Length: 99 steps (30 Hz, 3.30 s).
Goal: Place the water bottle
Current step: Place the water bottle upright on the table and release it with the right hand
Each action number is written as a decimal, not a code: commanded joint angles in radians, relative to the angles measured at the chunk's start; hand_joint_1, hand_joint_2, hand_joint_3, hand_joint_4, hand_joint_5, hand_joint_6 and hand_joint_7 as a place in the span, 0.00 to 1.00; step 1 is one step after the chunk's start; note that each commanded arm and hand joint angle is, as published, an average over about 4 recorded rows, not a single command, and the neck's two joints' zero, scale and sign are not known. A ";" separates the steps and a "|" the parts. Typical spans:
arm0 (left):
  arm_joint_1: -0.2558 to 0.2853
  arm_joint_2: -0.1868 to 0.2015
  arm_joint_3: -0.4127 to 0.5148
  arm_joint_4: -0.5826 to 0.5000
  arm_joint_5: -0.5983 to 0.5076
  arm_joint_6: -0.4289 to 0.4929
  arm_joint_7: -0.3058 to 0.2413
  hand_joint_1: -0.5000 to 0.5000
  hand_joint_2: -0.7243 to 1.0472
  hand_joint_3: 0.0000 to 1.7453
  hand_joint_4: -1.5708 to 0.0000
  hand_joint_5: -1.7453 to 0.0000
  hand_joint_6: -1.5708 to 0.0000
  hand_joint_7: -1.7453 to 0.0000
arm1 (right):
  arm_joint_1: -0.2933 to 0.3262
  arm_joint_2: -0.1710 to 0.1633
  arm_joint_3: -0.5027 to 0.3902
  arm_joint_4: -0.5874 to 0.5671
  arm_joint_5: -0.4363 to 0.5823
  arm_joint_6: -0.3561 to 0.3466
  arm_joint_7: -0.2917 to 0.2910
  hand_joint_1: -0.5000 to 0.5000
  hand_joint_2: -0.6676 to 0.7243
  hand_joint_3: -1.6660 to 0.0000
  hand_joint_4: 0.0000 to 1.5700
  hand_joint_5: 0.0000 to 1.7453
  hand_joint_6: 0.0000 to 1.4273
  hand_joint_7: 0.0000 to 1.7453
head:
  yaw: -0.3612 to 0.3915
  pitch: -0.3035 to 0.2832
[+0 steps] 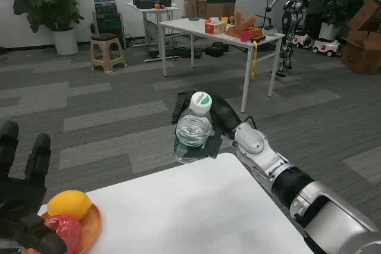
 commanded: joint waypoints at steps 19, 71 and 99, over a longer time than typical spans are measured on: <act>-0.007 0.011 0.005 -0.006 0.000 -0.002 0.004 0.03 0.01 0.03 1.00 1.00 1.00 1.00 | 0.018 -0.001 -0.060 -0.030 0.011 -0.002 -0.009 0.42 0.09 0.05 0.91 0.50 0.72 0.64 | 0.004 -0.003; -0.016 0.011 -0.003 0.000 0.003 0.009 0.013 0.02 0.00 0.05 1.00 1.00 1.00 1.00 | 0.160 -0.018 0.035 0.176 0.002 -0.007 -0.004 0.42 0.09 0.05 0.93 0.56 0.72 0.68 | -0.011 -0.309; -0.016 0.008 0.002 0.003 0.001 0.003 0.012 0.02 0.00 0.05 1.00 1.00 1.00 1.00 | 0.233 0.121 0.031 0.401 -0.016 -0.025 -0.001 0.42 0.09 0.05 1.00 0.75 0.80 0.84 | -0.010 -0.293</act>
